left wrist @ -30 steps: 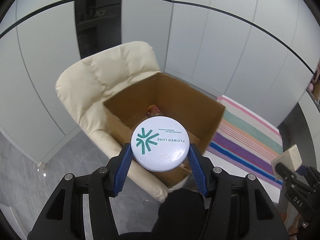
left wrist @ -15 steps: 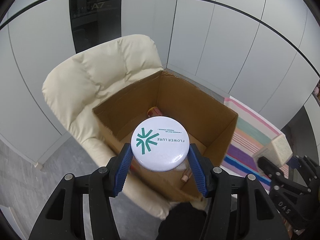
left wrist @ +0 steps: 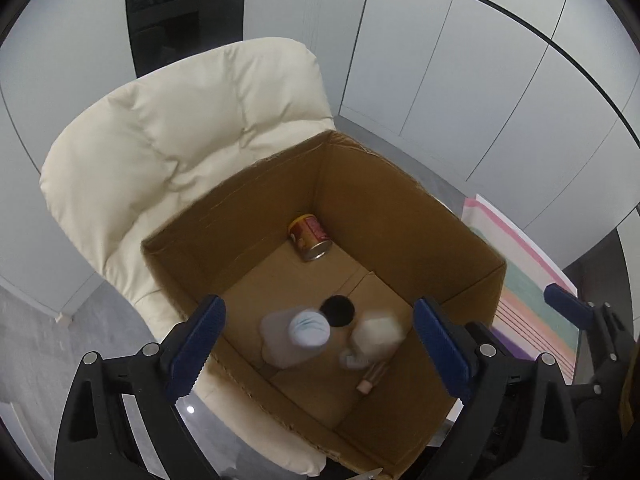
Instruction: Organize objects
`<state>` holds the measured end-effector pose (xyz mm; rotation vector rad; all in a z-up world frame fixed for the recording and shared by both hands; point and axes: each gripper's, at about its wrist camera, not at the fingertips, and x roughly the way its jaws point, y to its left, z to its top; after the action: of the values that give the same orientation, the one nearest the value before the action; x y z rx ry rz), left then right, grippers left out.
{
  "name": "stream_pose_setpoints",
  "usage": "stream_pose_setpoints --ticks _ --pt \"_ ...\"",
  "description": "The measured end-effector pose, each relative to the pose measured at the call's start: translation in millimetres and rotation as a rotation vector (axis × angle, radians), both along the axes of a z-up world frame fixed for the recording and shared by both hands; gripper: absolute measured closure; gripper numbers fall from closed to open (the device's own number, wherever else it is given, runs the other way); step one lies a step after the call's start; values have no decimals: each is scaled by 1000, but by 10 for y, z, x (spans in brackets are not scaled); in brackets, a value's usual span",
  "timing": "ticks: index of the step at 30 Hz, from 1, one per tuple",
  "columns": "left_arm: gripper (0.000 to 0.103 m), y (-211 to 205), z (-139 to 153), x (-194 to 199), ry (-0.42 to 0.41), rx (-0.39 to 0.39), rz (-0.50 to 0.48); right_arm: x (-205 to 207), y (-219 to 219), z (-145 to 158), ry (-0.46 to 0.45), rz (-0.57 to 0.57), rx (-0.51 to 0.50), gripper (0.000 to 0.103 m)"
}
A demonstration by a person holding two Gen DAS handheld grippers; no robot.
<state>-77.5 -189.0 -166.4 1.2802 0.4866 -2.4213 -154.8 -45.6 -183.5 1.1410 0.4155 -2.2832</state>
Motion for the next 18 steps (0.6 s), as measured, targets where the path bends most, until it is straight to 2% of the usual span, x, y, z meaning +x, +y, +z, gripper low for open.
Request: stream_pose_setpoints --ticks 6,11,13,18 --pt "7 -6 -50 -48 -18 9 -3 -82 90 -96 -71 -34 -32 0" --pt "7 34 -8 -89 -42 28 -22 -76 254 -7 -65 -111 -28 0" --pt "7 93 95 -139 -59 28 -43 -72 365 92 -58 -172 -29 0" --pt "7 348 643 -317 -71 -58 -145 -32 708 512 -62 -331 -32 0"
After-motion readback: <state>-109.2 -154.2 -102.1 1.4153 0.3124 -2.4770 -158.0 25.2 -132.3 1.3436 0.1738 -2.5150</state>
